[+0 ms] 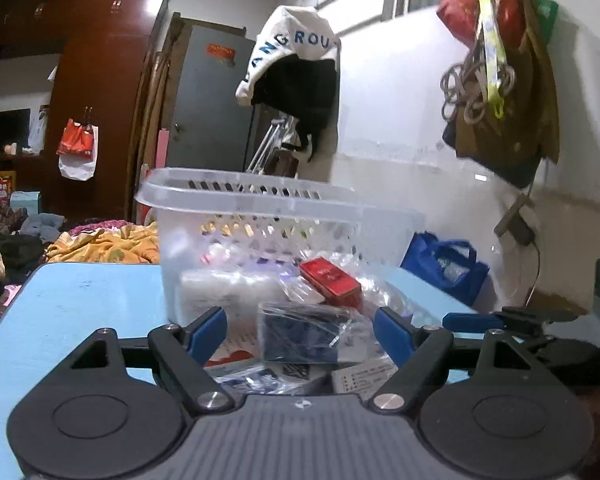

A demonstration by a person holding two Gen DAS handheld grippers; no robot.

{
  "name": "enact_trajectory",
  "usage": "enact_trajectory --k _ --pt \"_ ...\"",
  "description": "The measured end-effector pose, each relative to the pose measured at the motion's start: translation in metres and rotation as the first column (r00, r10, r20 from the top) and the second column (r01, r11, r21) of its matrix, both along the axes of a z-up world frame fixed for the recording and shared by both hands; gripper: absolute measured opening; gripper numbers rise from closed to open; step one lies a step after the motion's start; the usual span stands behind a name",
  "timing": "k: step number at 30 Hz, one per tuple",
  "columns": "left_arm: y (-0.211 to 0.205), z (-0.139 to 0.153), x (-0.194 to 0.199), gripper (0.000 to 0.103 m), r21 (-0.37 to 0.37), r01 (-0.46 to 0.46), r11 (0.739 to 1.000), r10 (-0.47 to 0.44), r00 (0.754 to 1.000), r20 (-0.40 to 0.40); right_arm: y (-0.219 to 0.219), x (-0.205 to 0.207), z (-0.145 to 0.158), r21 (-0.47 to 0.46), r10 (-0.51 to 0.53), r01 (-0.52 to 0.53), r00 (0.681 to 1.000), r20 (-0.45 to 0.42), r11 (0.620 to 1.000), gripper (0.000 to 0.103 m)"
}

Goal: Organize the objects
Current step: 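Move both grippers back toward the remaining items beside the basket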

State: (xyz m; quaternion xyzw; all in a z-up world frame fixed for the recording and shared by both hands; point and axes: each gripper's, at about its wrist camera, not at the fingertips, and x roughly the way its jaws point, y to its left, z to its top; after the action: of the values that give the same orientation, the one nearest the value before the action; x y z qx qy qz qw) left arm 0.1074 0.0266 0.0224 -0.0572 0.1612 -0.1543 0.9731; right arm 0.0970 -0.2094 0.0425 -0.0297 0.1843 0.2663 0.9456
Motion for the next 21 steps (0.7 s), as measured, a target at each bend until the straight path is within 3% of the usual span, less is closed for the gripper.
enact_trajectory --k 7,10,11,21 --pt "-0.012 -0.013 0.011 0.084 0.035 -0.003 0.999 0.004 0.999 -0.041 0.014 -0.01 -0.01 -0.093 0.038 -0.038 0.999 -0.007 0.995 0.073" --pt "-0.009 -0.013 0.011 0.084 0.018 -0.01 1.0 0.011 0.999 -0.048 0.013 -0.013 -0.012 -0.097 0.045 -0.044 0.999 0.001 0.994 0.063" --pt "-0.01 -0.013 0.012 0.084 0.019 -0.008 1.0 0.009 0.999 -0.051 0.011 -0.013 -0.013 -0.093 0.038 -0.037 0.999 0.003 0.995 0.053" --pt "-0.04 -0.013 0.02 0.084 0.108 0.023 0.994 -0.016 0.998 -0.066 0.002 -0.015 -0.01 -0.073 0.053 -0.053 0.999 0.003 0.996 0.053"
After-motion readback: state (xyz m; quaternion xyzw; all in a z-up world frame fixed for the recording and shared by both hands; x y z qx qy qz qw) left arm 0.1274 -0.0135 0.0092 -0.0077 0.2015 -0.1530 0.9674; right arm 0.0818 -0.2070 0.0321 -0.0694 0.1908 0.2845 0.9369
